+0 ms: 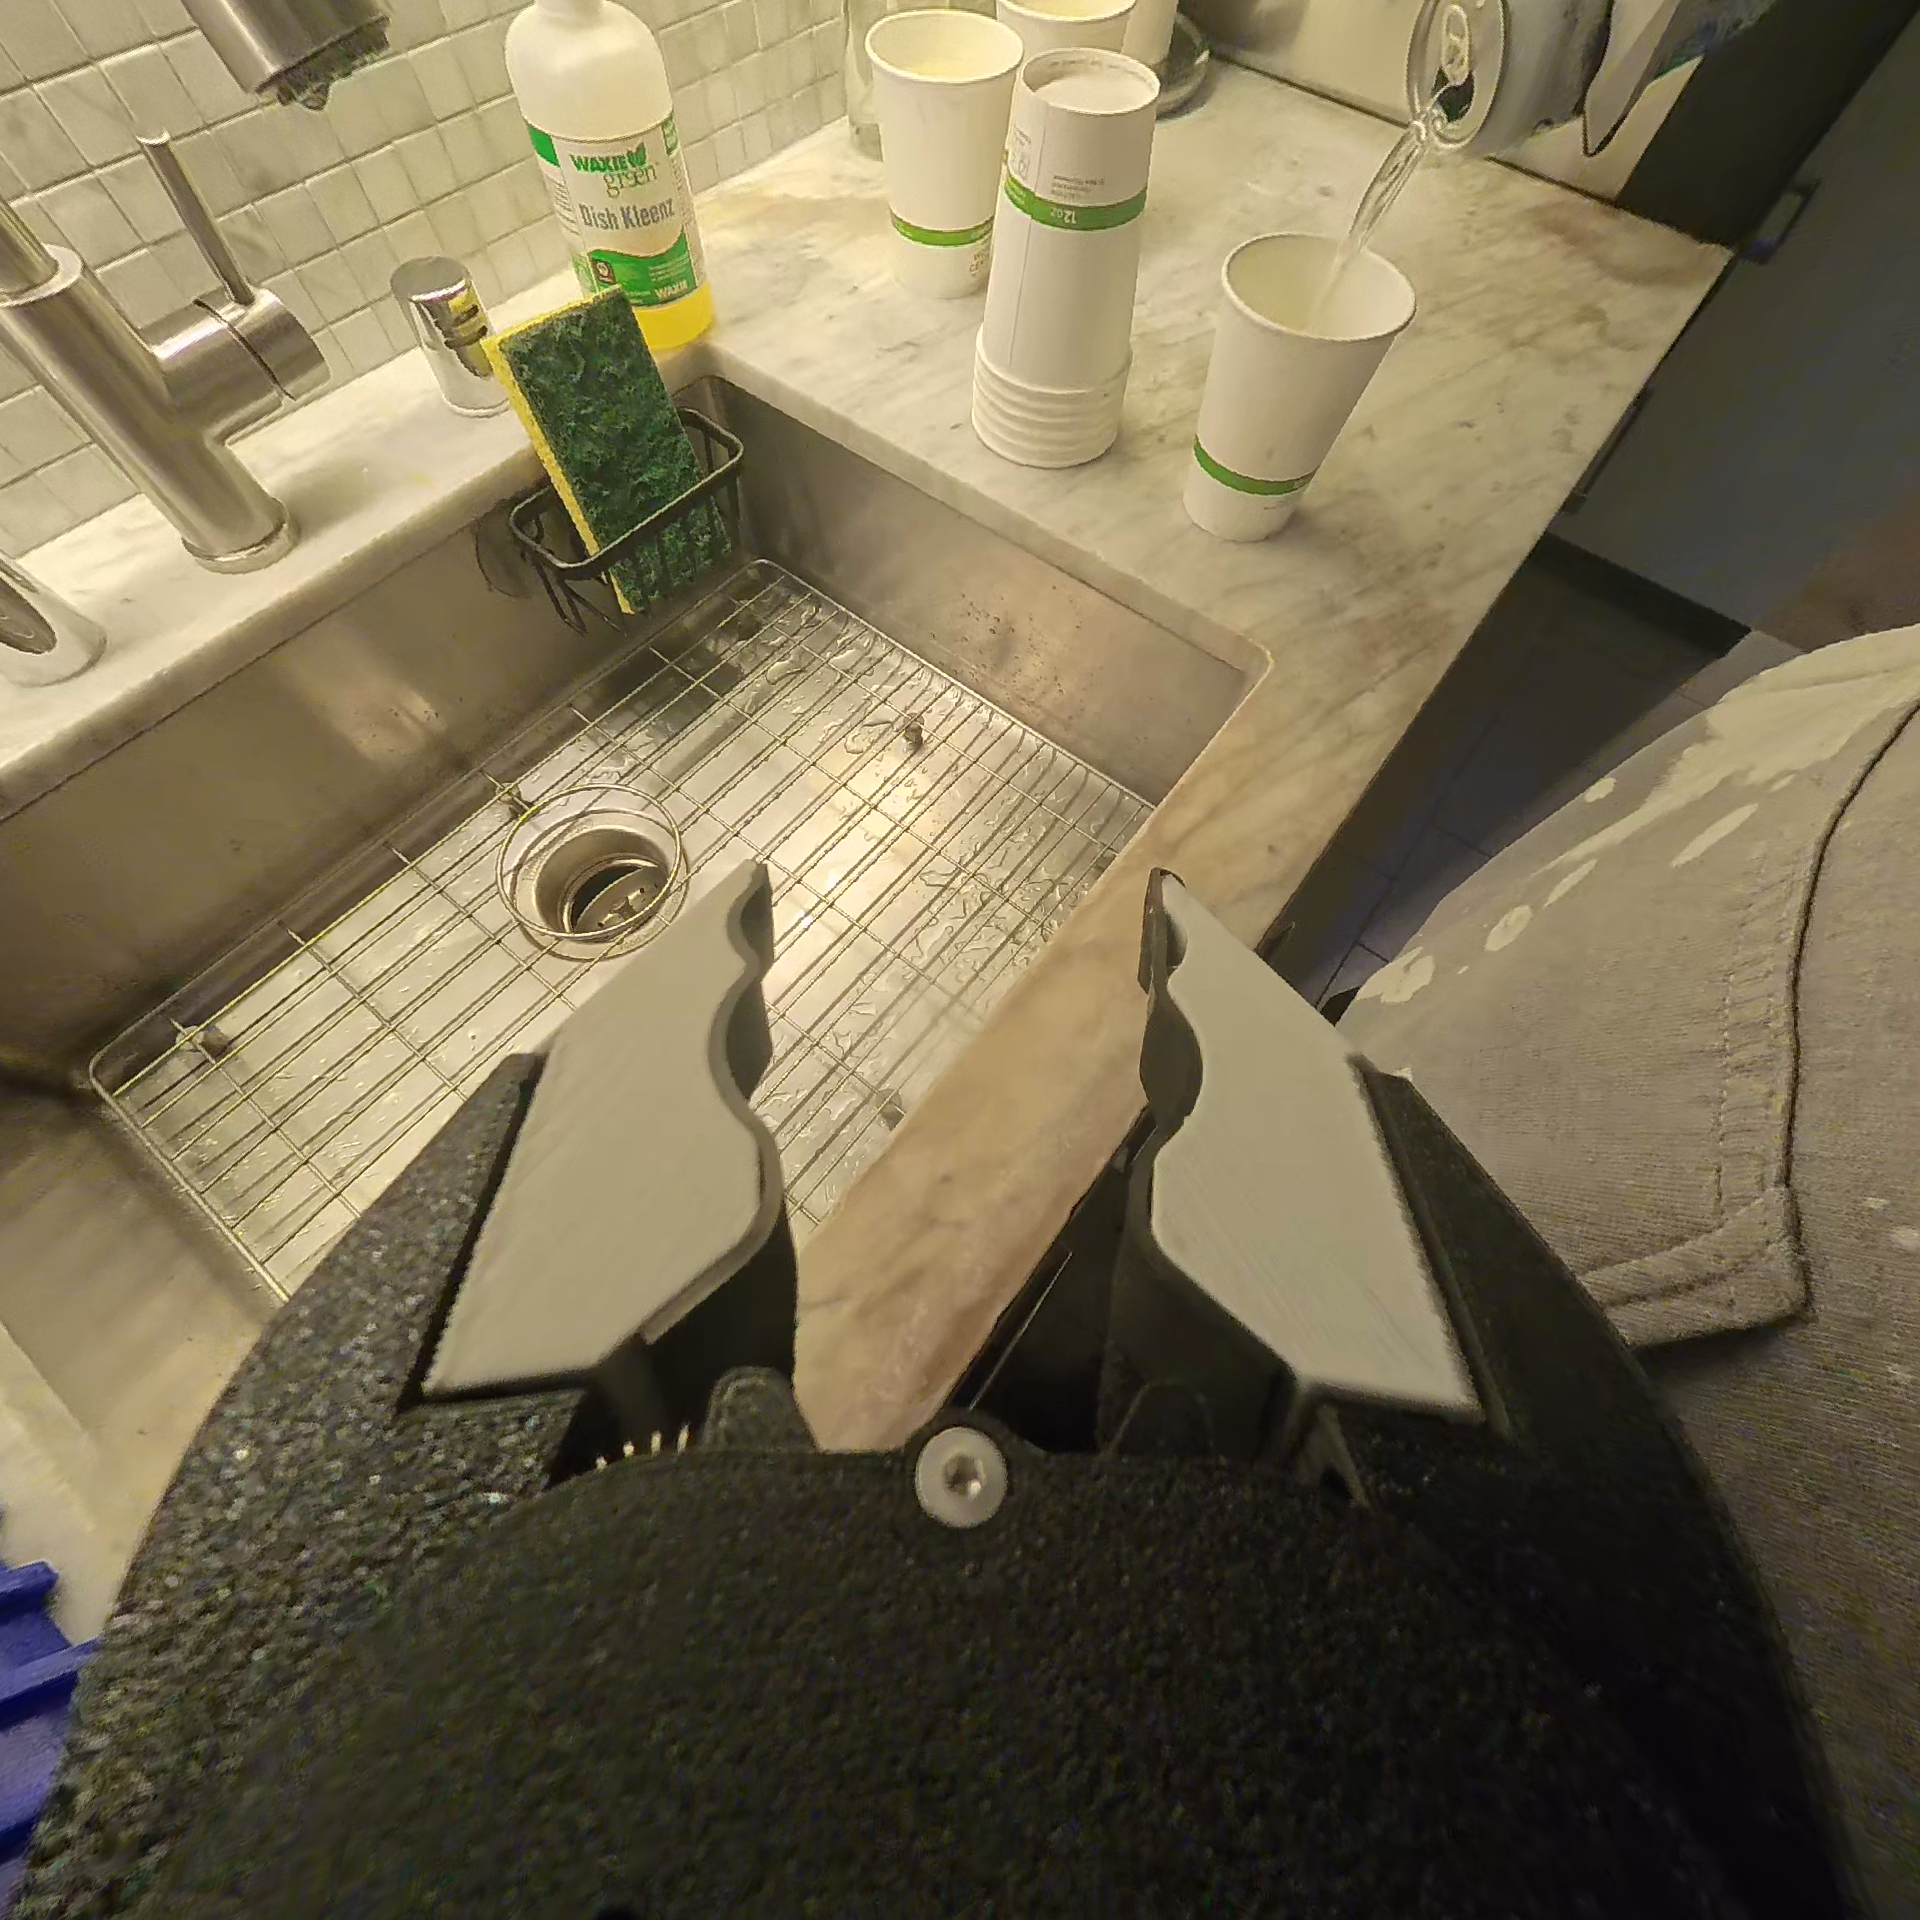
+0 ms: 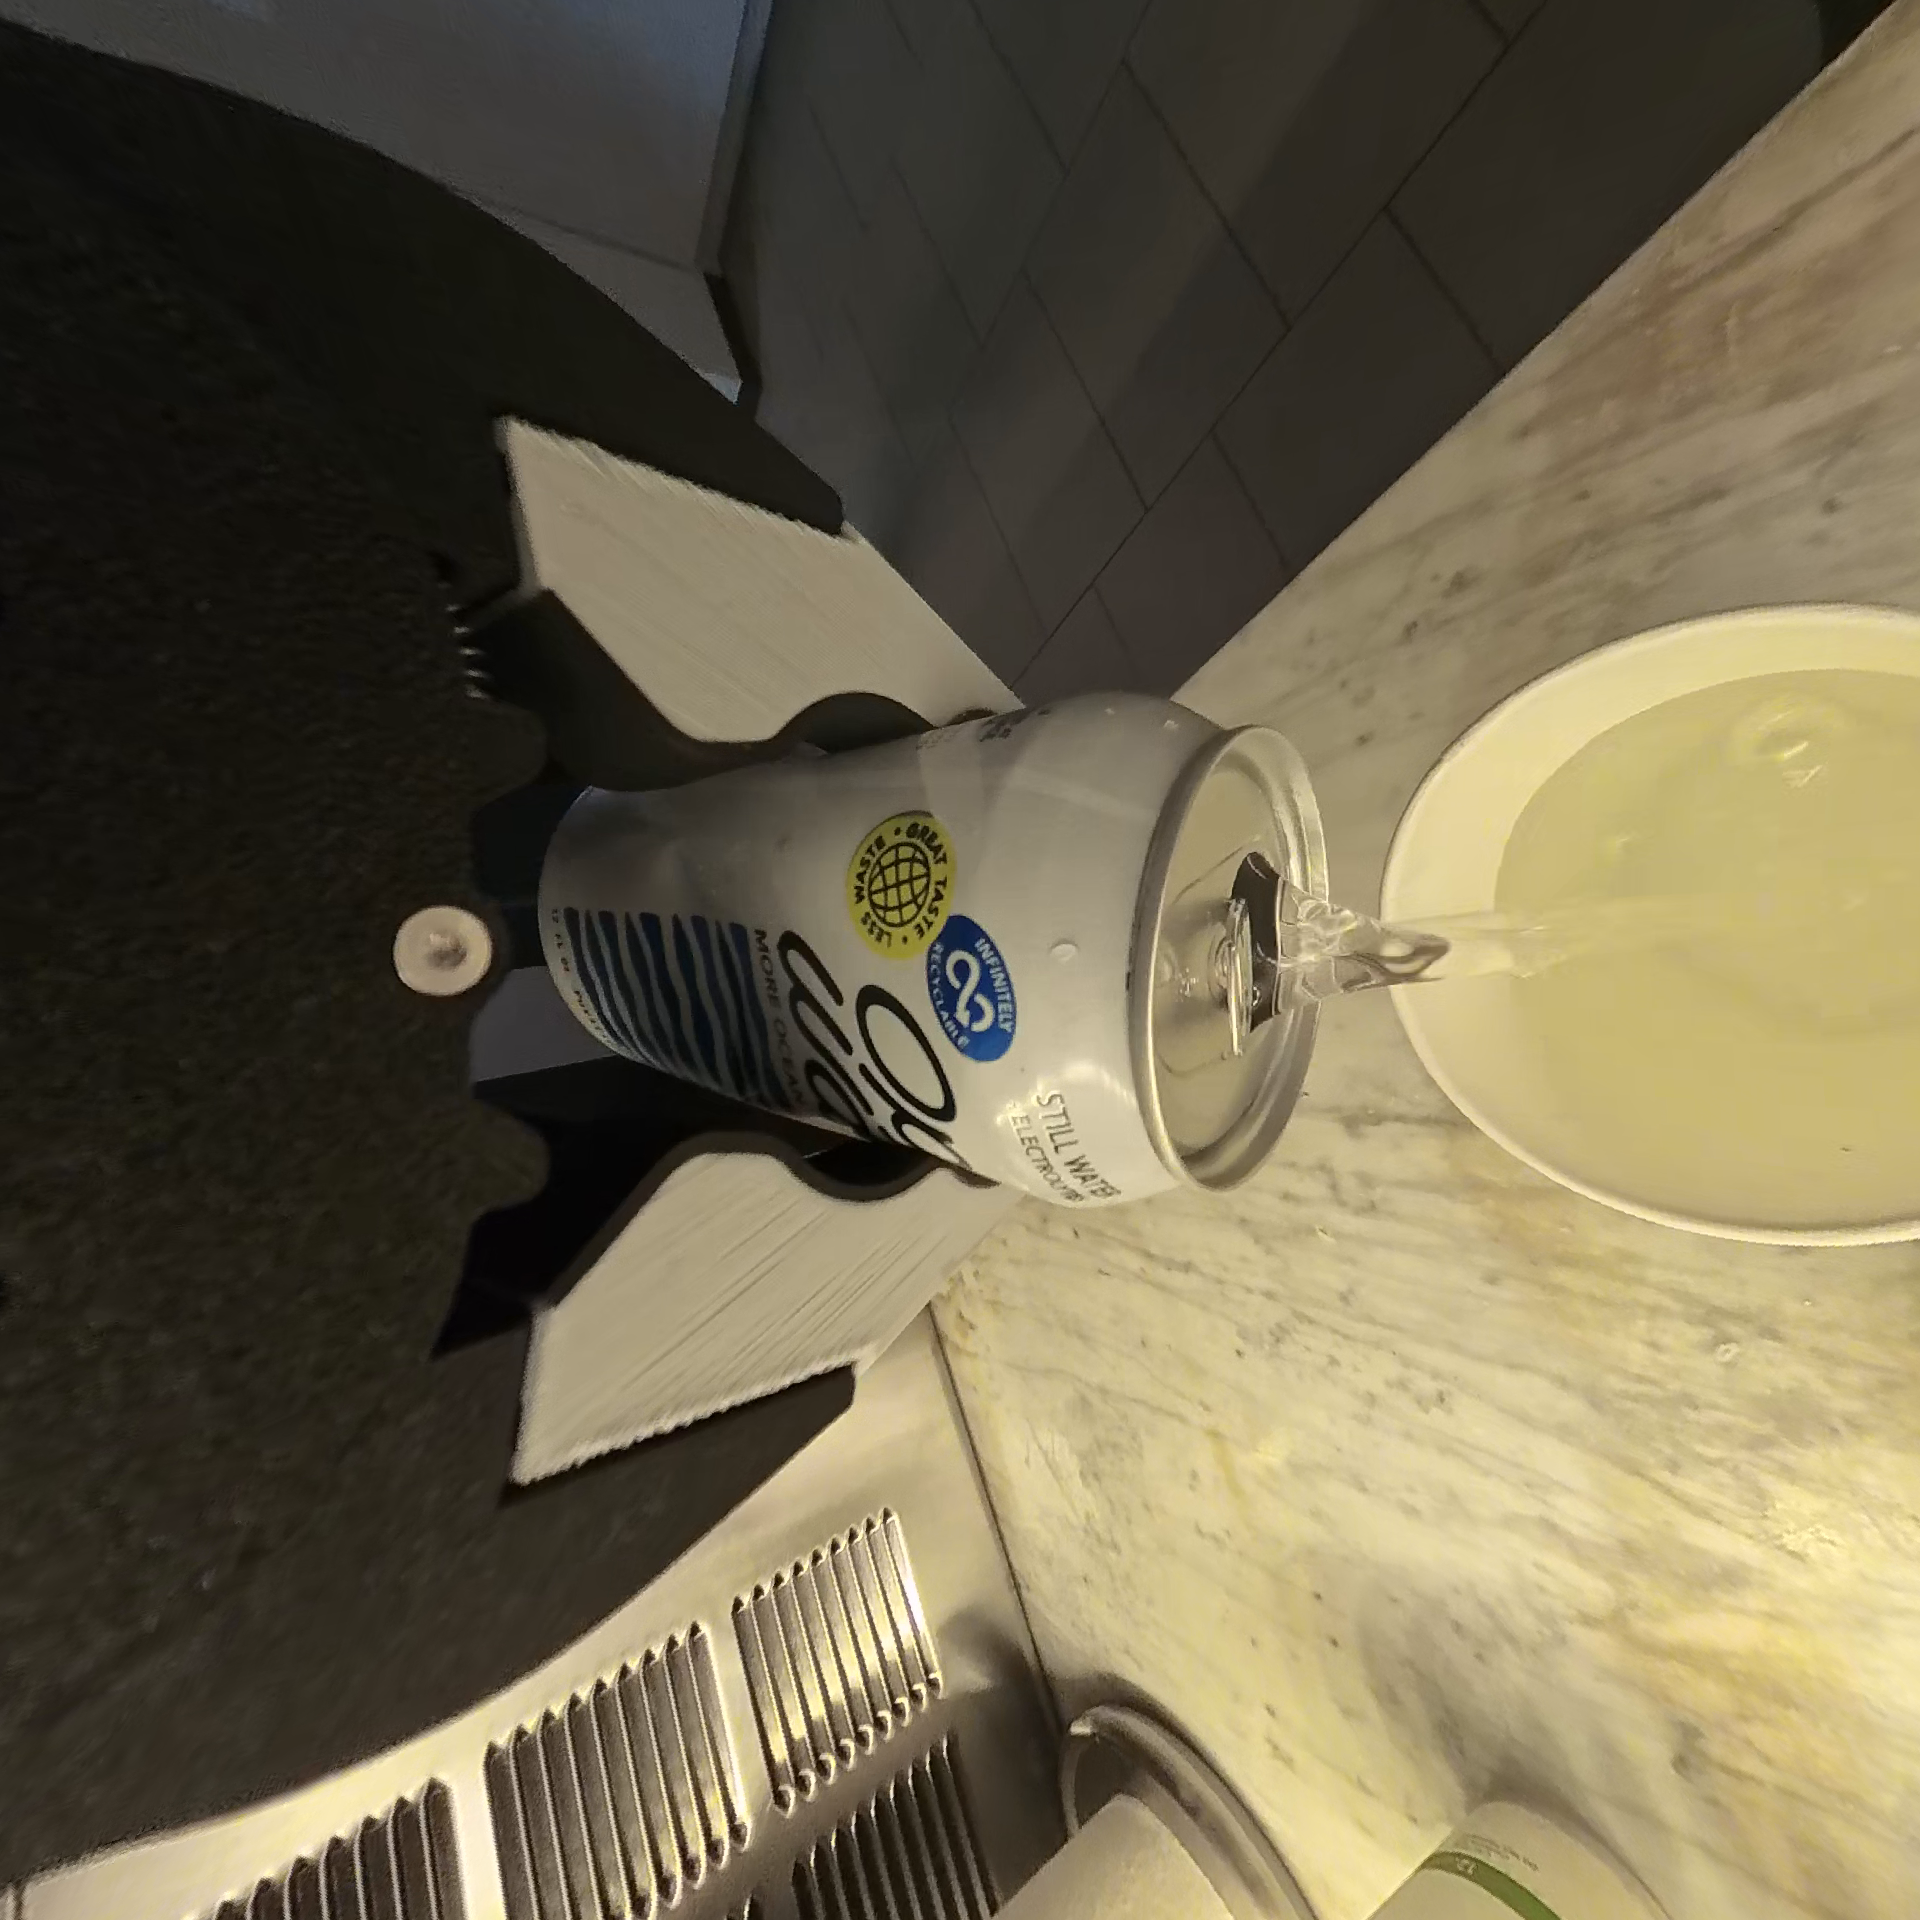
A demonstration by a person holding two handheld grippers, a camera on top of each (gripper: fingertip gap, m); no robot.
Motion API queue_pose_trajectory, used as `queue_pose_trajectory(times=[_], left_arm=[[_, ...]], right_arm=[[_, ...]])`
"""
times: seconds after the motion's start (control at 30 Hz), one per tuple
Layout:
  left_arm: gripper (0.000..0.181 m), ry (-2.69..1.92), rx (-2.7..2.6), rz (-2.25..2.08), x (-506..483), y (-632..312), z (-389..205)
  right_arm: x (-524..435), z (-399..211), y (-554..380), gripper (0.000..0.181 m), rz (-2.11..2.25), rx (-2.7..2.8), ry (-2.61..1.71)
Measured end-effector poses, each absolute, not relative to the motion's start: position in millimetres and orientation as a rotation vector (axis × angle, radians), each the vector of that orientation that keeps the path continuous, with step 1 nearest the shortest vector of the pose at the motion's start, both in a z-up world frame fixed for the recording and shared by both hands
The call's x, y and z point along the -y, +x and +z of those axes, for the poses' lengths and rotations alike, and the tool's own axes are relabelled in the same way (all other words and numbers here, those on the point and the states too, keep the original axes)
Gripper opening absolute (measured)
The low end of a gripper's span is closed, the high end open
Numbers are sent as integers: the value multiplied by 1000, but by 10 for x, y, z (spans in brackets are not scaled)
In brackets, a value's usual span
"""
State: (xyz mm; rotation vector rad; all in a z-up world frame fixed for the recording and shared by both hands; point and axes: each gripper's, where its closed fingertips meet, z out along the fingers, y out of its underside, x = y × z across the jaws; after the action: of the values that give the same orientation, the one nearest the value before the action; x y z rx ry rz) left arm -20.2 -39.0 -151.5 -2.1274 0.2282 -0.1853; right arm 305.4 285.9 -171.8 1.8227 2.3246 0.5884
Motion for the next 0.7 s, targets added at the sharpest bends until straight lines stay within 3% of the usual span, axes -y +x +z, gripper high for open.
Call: queue_pose_trajectory(times=[0.7], left_arm=[[70, -2120, -215, -187, 415, -220, -1532]], right_arm=[[-2928, -1654, 3060, 72, 702, -2338, 1745]])
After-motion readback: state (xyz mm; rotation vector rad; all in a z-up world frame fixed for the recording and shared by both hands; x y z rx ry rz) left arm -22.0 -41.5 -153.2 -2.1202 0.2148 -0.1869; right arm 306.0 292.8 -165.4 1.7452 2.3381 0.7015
